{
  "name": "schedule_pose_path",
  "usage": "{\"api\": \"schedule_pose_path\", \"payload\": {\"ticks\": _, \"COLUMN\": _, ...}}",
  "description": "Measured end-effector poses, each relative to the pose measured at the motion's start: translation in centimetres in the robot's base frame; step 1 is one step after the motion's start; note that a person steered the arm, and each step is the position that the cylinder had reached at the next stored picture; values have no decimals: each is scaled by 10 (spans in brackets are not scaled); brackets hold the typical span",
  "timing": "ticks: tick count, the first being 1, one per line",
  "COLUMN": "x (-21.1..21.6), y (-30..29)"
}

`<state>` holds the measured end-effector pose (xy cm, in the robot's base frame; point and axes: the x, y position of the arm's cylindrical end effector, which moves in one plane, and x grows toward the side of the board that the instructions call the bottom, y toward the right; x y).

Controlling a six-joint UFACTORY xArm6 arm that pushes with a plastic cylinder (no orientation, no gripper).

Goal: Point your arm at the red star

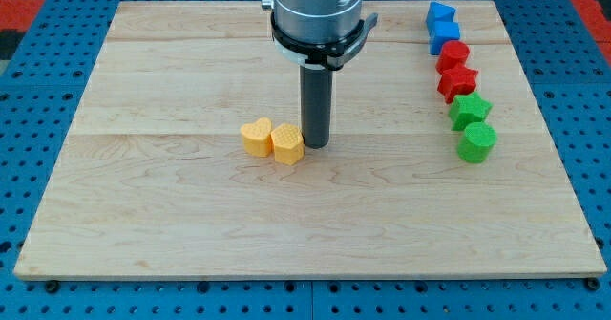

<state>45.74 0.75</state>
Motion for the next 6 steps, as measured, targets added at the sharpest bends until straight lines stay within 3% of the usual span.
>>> {"api": "schedule_pose_path", "payload": {"ticks": 1, "x": 5, "y": -1}}
{"api": "schedule_pose_path", "payload": {"ticks": 3, "x": 57, "y": 176}}
{"api": "schedule_pose_path", "payload": {"ticks": 4, "x": 5, "y": 245}}
{"api": "schedule_pose_path", "payload": {"ticks": 5, "x": -90, "y": 284}}
{"api": "schedule_pose_path", "payload": {"ticks": 6, "x": -137, "y": 270}}
